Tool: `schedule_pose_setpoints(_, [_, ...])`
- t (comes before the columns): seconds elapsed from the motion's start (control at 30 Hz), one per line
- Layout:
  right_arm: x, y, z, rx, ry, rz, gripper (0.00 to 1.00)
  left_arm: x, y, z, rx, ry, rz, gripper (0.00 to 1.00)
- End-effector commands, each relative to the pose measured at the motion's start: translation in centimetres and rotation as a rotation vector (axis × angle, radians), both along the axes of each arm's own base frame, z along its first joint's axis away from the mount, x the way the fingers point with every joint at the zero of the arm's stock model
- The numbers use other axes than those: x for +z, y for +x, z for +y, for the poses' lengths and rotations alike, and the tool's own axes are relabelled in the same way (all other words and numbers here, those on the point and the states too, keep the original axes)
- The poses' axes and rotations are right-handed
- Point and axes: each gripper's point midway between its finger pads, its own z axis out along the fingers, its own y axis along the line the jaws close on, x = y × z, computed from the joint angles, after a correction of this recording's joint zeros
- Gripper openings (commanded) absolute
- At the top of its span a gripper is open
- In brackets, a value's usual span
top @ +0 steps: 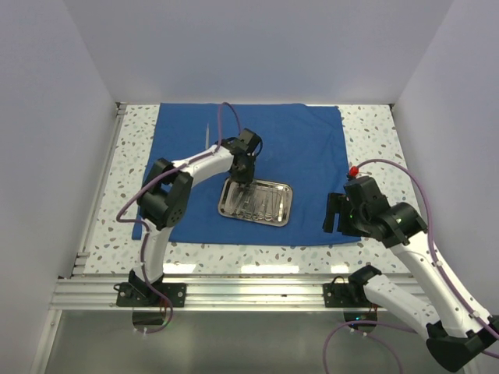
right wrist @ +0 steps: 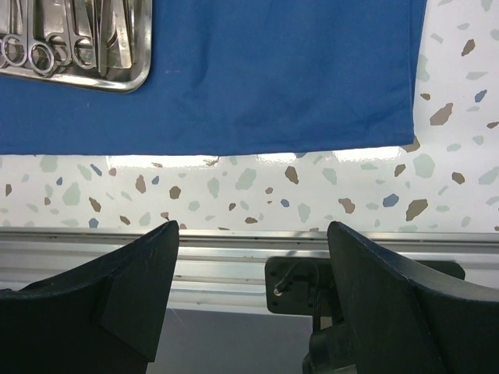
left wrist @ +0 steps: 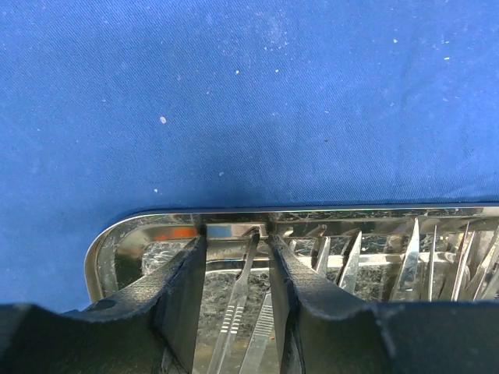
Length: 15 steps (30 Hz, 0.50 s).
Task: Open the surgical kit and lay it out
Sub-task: Pick up the medical item from the container.
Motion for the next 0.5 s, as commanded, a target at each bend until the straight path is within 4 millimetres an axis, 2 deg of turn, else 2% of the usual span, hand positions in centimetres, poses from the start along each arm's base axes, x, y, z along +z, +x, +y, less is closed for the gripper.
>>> schedule_pose_setpoints(0.0, [0.4,0.0,-0.2,-0.016,0.003,-0.016,0.81,1.4,-0.1,0.2,-0.004,-0.003,-0.036,0.41])
schedule_pose_setpoints(0.23, [0.4,0.1,-0.1,-0.010,0.000,-0.007,0.81,-0.6,-1.5,0.7,-0.010,-0.002,0.006,0.38])
schedule_pose_setpoints(0.47, [0.3,0.2,-0.2,-0.021,-0.007,-0.005,0.81,-3.8,-3.6,1.8,-0.023,0.028,0.068,0.19])
